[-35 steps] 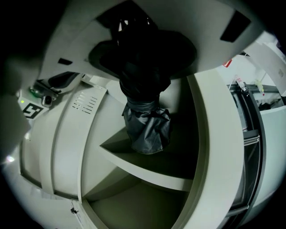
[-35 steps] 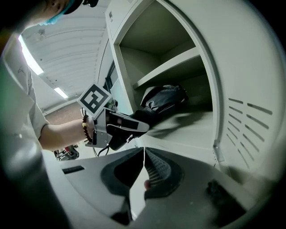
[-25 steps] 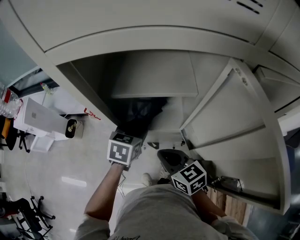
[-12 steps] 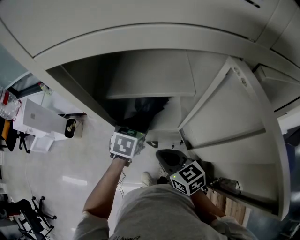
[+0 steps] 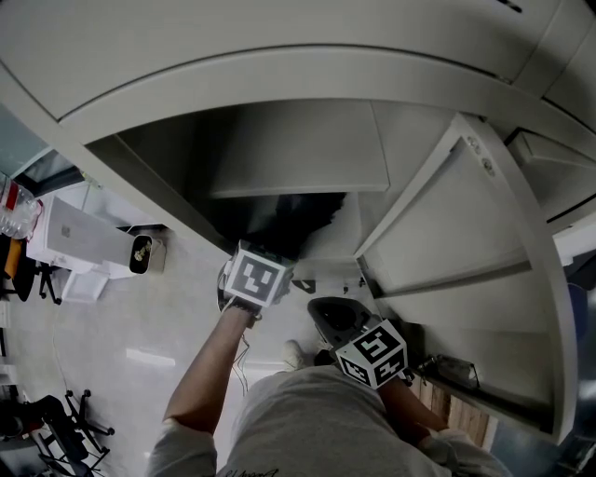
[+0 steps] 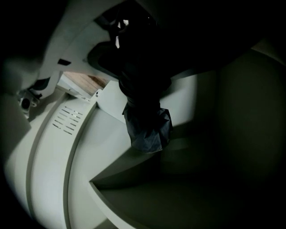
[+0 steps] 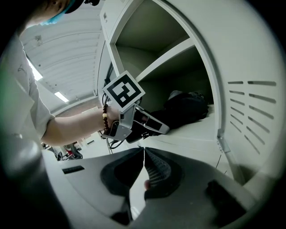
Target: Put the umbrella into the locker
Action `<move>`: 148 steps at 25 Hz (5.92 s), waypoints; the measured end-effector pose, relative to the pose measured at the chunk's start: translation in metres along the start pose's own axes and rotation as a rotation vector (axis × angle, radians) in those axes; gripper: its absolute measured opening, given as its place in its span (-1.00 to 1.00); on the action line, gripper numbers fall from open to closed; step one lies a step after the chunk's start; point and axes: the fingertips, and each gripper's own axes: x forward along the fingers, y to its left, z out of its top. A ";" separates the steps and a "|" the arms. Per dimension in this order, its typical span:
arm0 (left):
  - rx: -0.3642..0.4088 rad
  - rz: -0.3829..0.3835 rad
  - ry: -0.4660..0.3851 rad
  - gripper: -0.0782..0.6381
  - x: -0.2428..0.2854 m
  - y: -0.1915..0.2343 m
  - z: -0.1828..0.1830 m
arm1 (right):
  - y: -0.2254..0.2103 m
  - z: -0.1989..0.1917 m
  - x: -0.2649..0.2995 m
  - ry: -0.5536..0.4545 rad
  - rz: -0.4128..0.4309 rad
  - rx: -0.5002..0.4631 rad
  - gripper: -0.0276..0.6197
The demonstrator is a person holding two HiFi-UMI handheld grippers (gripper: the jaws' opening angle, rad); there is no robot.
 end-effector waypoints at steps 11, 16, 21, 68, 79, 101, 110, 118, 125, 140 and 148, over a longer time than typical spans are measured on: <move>0.023 -0.012 0.055 -0.09 0.003 -0.002 -0.002 | 0.006 -0.004 0.001 0.010 0.022 0.001 -0.82; 0.052 0.001 0.065 -0.06 0.002 -0.001 -0.001 | 0.008 -0.004 0.001 0.010 0.027 0.000 -0.82; 0.078 0.002 0.060 0.02 0.000 -0.004 -0.002 | 0.009 -0.004 0.001 0.010 0.035 -0.003 -0.82; 0.018 0.072 -0.066 -0.18 -0.069 -0.007 -0.087 | 0.048 -0.013 0.010 0.033 0.071 -0.034 -0.82; 0.019 0.075 -0.098 -0.25 -0.070 -0.011 -0.068 | 0.050 -0.016 0.006 0.034 0.067 -0.033 -0.82; 0.014 0.098 -0.122 -0.25 -0.032 0.003 -0.021 | 0.032 -0.015 -0.002 0.027 0.038 -0.014 -0.82; 0.019 0.110 -0.122 -0.25 -0.023 0.007 -0.013 | 0.030 -0.015 -0.002 0.026 0.041 -0.012 -0.82; 0.042 0.129 -0.116 -0.24 -0.023 0.008 -0.012 | 0.029 -0.015 -0.003 0.028 0.045 -0.013 -0.82; 0.047 0.117 -0.106 -0.15 -0.023 0.006 -0.017 | 0.034 -0.015 -0.001 0.031 0.060 -0.021 -0.82; 0.009 0.066 -0.151 -0.04 -0.049 -0.005 -0.035 | 0.037 -0.018 0.000 0.051 0.044 -0.038 -0.82; 0.000 0.038 -0.161 -0.09 -0.066 -0.015 -0.051 | 0.038 -0.015 0.001 0.047 0.023 -0.048 -0.82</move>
